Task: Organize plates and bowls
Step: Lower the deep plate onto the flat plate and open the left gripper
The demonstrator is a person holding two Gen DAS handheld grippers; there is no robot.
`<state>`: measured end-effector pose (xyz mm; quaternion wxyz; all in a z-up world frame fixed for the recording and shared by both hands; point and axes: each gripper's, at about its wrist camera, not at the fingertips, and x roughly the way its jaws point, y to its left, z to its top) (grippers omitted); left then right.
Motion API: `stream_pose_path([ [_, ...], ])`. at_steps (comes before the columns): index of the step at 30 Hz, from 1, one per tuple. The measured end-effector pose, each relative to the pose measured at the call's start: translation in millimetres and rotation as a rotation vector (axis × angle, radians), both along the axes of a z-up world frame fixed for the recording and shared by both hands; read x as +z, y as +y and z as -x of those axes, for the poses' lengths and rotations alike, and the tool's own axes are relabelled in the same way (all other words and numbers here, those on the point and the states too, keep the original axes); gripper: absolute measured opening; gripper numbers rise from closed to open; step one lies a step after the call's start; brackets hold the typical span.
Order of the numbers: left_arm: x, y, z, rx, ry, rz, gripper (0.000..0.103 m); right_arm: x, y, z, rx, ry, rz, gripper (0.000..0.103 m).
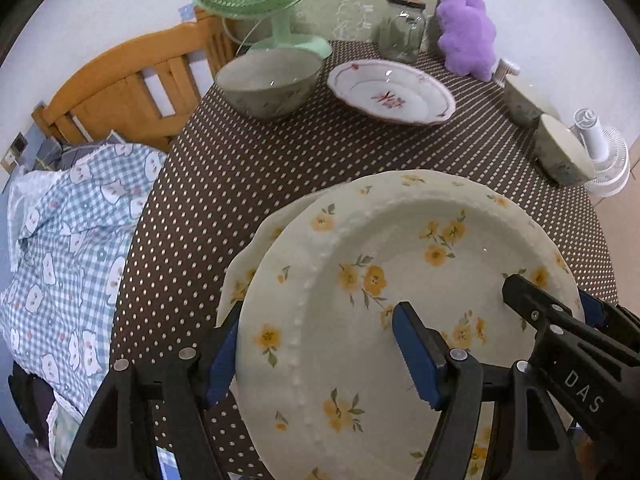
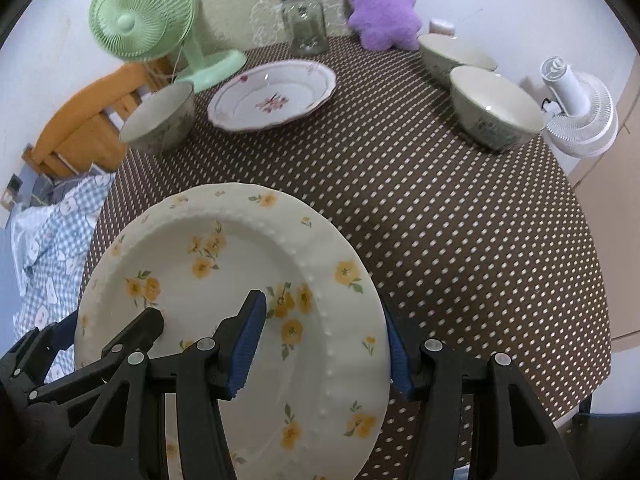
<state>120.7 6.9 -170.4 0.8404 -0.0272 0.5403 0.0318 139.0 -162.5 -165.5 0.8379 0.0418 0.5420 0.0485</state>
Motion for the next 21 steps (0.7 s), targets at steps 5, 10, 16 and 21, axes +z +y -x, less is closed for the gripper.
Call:
stream_pose_path([
  [5, -14.7, 7.9, 1.0, 0.006, 0.033, 0.014, 0.073, -14.2, 11.2, 2.1, 0.008, 0.034, 0.011, 0.059],
  [10, -23.0, 9.1, 3.1, 0.01, 0.045, 0.018, 0.074, -22.9, 17.2, 1.4, 0.014, 0.052, 0.027, 0.059],
  [16, -28.3, 4.9, 0.3, 0.012, 0.049, 0.003, 0.074, -30.5, 17.4, -4.0, 0.025, 0.077, 0.043, 0.059],
  [21, -32.2, 1.9, -2.0, 0.015, 0.05, -0.001, 0.074, -36.2, 14.8, -8.0, 0.033, 0.092, 0.052, 0.059],
])
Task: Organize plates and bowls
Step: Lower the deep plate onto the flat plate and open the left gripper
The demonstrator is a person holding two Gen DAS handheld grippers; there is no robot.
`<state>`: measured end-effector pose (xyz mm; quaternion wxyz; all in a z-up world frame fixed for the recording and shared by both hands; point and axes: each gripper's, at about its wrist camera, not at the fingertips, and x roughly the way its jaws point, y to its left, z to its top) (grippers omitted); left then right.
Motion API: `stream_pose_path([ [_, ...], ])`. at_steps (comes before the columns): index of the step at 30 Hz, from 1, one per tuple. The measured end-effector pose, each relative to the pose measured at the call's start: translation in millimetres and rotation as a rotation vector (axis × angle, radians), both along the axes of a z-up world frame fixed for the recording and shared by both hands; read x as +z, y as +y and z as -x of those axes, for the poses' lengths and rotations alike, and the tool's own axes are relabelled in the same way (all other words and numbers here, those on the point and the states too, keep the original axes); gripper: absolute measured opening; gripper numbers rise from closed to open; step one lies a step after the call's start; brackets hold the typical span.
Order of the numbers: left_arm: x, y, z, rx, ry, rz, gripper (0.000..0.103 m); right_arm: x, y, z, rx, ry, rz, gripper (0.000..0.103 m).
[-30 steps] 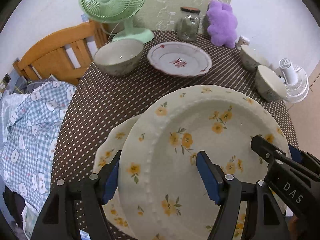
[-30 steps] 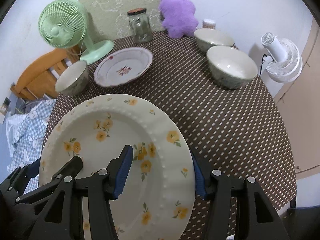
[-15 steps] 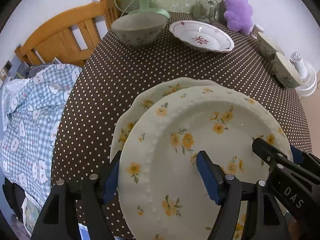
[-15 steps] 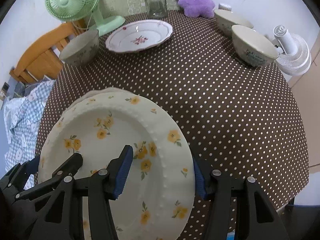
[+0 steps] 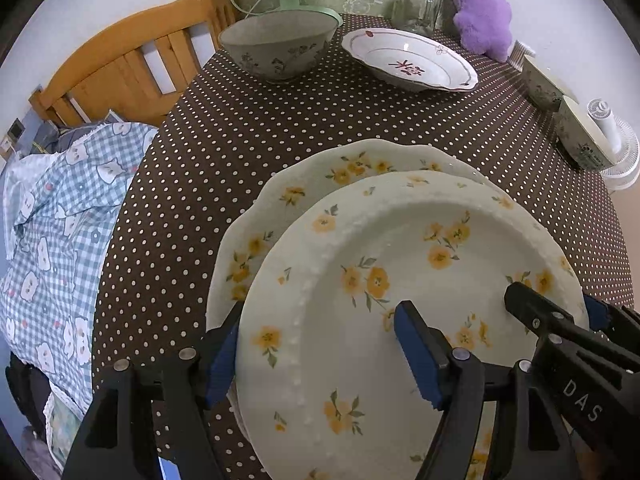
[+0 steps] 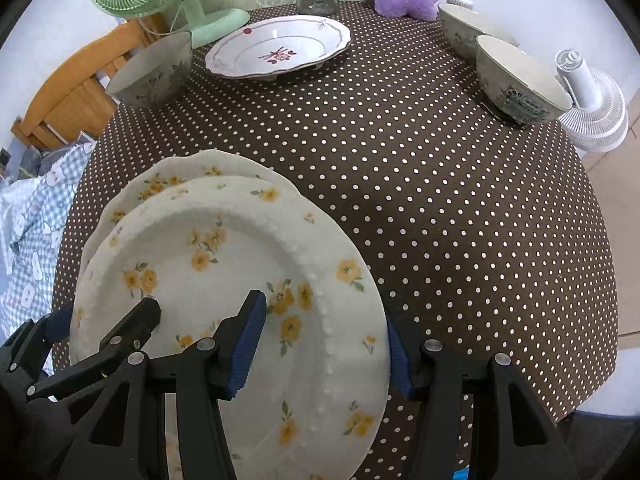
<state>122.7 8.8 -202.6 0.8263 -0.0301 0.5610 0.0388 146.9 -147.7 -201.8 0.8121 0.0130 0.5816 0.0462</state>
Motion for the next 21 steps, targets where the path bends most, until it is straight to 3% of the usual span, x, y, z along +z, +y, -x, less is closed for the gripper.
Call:
stream_pose_path([
  [7, -3.0, 1.5, -3.8, 0.007, -0.005, -0.018, 0.076, -2.7, -4.5, -4.2, 0.006, 0.0, -0.014, 0.059],
  [11, -3.8, -9.8, -4.1, -0.039, 0.002, -0.127, 0.076, -1.1, -0.2, -4.5, 0.032, -0.004, 0.001, 0.056],
  [21, -0.8, -7.7, -6.1, -0.041, 0.018, -0.096, 0.081, 11.7, -5.6, -3.8, 0.018, -0.019, 0.022, 0.056],
])
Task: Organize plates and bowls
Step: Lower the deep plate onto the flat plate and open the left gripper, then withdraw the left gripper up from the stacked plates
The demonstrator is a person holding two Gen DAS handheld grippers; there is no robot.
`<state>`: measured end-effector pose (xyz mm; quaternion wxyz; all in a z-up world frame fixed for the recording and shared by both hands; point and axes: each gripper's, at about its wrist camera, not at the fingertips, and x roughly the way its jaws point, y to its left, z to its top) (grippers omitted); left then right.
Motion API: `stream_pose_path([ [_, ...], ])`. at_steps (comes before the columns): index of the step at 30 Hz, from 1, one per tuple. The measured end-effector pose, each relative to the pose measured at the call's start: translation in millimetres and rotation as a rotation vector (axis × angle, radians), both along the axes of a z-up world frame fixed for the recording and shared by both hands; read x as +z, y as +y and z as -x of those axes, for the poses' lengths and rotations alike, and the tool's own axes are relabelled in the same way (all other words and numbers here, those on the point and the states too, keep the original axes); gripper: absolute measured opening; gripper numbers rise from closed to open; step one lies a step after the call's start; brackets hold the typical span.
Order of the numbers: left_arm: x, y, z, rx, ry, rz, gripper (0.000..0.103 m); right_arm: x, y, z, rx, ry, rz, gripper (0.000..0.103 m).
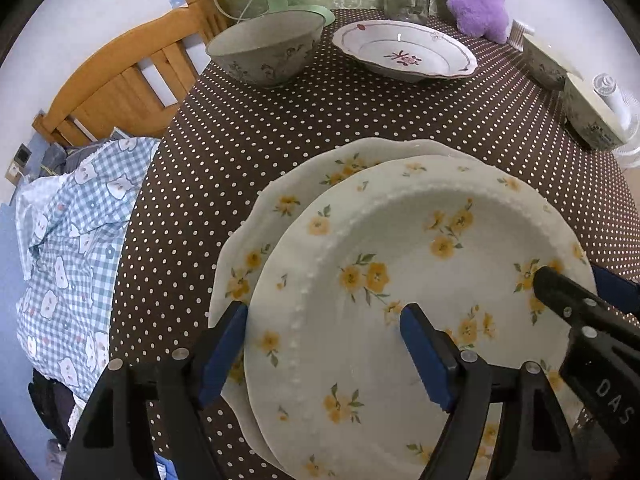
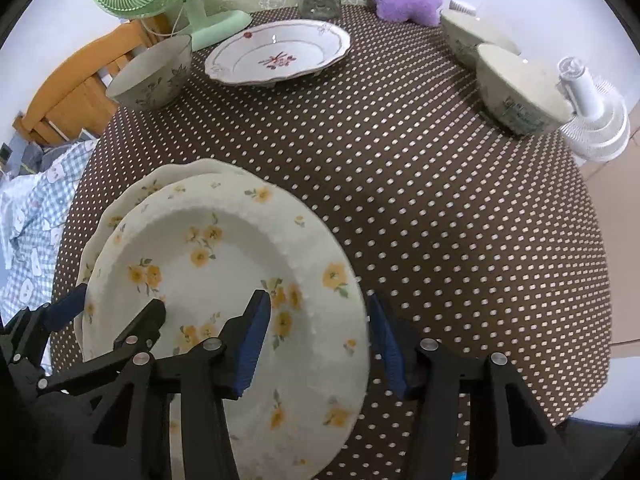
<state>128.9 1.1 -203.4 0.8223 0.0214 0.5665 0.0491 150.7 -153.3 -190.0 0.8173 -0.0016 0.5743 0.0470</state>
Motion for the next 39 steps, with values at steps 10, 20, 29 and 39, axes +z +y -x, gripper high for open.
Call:
stream_pose_path([
  [10, 8.9, 6.5, -0.1, -0.041, -0.018, 0.029, 0.084, 4.7, 11.8, 0.9, 0.01, -0.014, 0.042, 0.044],
  [20, 9.1, 11.9, -1.7, -0.048, -0.02, 0.041, 0.085, -4.4, 28.9, -9.4, -0.004, -0.023, 0.054, 0.045],
  [29, 13.6, 15.8, -6.0, -0.056, -0.034, 0.058, 0.085, -8.1, 31.2, -18.9, -0.023, -0.013, 0.045, 0.046],
  [39, 49.5, 21.8, -7.9, -0.127, -0.112, 0.121, 0.096, 34.8, 27.1, -13.3, -0.063, -0.095, 0.006, 0.073],
])
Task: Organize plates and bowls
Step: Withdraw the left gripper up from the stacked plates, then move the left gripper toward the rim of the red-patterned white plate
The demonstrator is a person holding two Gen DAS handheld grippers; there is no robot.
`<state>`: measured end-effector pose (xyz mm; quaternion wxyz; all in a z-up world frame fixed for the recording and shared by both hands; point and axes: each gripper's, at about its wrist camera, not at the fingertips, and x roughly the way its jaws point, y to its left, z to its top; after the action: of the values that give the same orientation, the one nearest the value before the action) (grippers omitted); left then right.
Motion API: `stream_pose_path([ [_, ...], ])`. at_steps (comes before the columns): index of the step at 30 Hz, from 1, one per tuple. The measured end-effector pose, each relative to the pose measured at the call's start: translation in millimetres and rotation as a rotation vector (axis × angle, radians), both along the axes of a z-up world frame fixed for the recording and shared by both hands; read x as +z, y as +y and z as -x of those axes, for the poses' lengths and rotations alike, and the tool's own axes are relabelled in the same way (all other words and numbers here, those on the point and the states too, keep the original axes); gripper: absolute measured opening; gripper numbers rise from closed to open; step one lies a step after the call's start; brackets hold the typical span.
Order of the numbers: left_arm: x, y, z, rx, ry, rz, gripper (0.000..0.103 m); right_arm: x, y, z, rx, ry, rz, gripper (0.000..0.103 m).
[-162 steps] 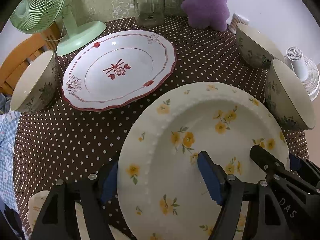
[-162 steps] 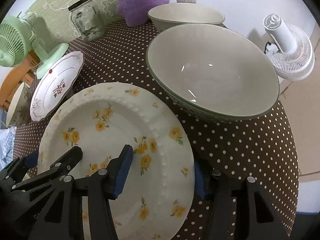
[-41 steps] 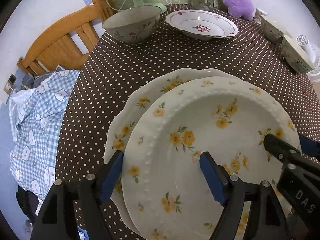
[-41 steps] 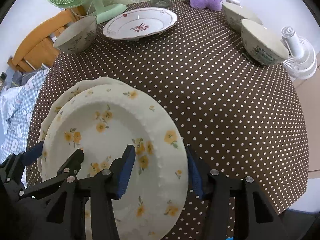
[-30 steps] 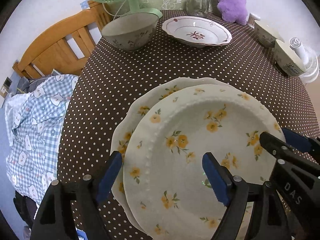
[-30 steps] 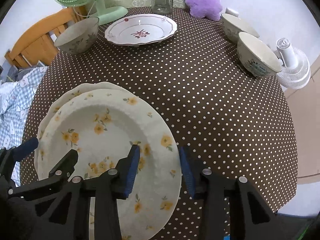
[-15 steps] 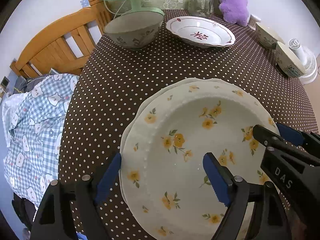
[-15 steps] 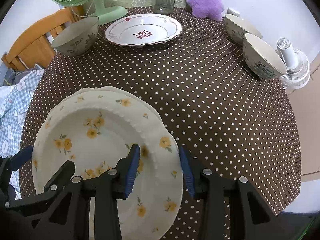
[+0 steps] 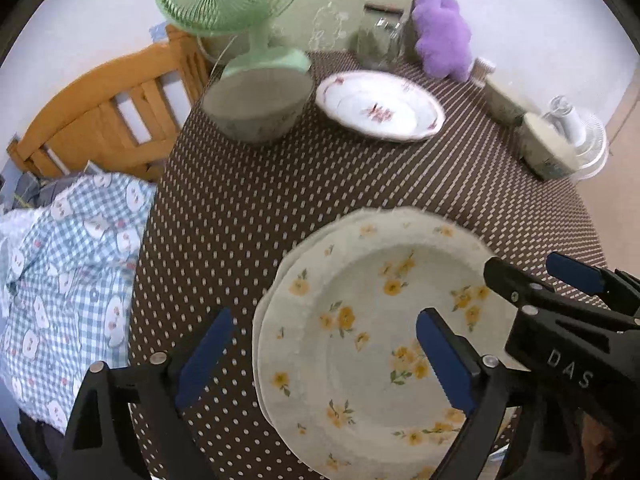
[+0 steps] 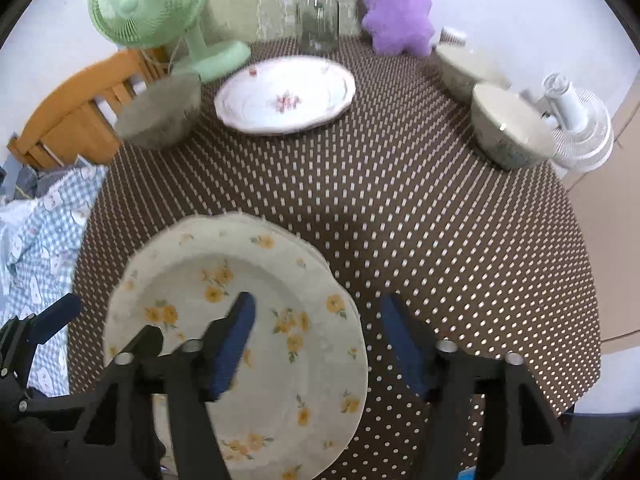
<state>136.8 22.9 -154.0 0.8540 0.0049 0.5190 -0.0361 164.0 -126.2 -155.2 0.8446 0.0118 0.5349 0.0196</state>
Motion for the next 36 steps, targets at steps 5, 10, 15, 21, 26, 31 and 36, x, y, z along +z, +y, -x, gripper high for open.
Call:
stream_pose_path([
  [5, 29.2, 1.7, -2.0, -0.039, -0.062, 0.026, 0.097, 32.5, -0.8, 5.1, -0.043, -0.068, -0.024, 0.074],
  [10, 55.5, -1.4, -6.9, -0.03, -0.112, 0.025, 0.097, 60.8, -3.2, 6.3, -0.046, -0.137, -0.057, 0.074],
  [15, 72.9, -5.2, -12.4, -0.011, -0.136, 0.026, 0.097, 83.3, -6.5, 3.6, -0.043, -0.188, -0.044, 0.074],
  [21, 84.4, -20.2, -29.8, 0.026, -0.156, -0.003, 0.097, 95.4, -24.9, -12.0, -0.035, -0.207, -0.064, 0.074],
  [26, 89.6, -32.6, -46.3, 0.067, -0.162, 0.006, 0.097, 99.1, -43.2, -36.7, 0.015, -0.202, -0.1, 0.074],
  [31, 92.1, -46.3, -64.2, 0.121, -0.169, 0.001, 0.097, 102.5, -55.8, -64.3, 0.083, -0.209, -0.094, 0.074],
  [36, 90.2, -59.6, -86.0, 0.191, -0.169, 0.02, 0.097, 102.2, -67.1, -94.8, 0.138, -0.201, -0.09, 0.074],
])
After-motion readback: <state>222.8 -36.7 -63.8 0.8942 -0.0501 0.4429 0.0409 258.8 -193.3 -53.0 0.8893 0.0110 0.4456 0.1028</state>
